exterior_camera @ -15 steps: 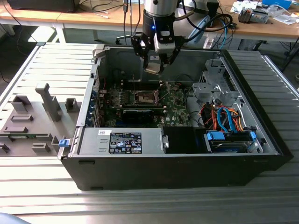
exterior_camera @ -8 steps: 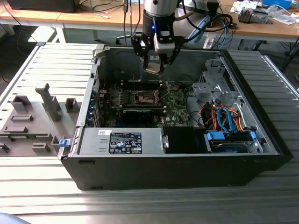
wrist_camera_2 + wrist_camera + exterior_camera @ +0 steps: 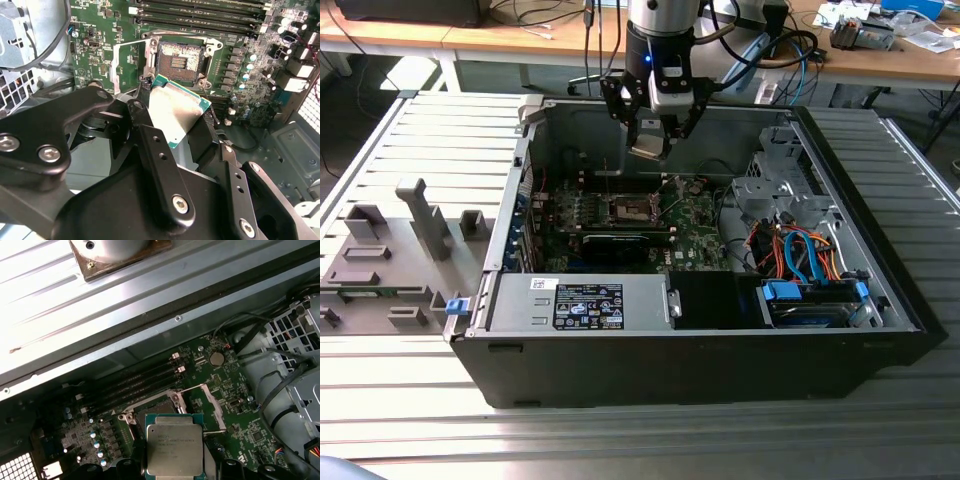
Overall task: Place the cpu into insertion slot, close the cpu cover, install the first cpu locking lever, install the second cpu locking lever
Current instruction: 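Place the cpu into insertion slot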
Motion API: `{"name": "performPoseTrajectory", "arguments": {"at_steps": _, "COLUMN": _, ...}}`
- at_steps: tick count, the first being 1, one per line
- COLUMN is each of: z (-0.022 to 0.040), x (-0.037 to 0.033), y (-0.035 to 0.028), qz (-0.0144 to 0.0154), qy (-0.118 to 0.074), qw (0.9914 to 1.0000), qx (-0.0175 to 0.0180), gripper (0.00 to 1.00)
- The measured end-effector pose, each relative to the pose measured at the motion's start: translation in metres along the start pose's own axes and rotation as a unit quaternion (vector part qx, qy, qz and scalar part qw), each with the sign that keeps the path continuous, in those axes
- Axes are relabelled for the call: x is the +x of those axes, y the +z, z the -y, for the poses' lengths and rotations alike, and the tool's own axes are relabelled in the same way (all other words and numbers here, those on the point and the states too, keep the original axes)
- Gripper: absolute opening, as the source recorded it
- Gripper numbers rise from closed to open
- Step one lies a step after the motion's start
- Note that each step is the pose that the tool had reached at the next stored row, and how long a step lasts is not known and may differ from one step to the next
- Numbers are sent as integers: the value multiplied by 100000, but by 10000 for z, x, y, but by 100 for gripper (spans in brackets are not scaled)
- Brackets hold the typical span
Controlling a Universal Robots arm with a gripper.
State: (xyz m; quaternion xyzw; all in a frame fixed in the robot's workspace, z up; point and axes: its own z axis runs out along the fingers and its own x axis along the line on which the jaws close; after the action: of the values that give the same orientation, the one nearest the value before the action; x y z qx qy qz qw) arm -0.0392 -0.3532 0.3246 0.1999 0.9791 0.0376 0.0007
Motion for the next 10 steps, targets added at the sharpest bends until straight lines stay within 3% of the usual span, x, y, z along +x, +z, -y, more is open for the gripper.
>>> {"name": "performPoseTrajectory", "arguments": {"at_steps": 10, "z": 0, "x": 0, "y": 2, "qz": 72, "qy": 593, "qw": 99998, "qx": 57, "gripper": 54}}
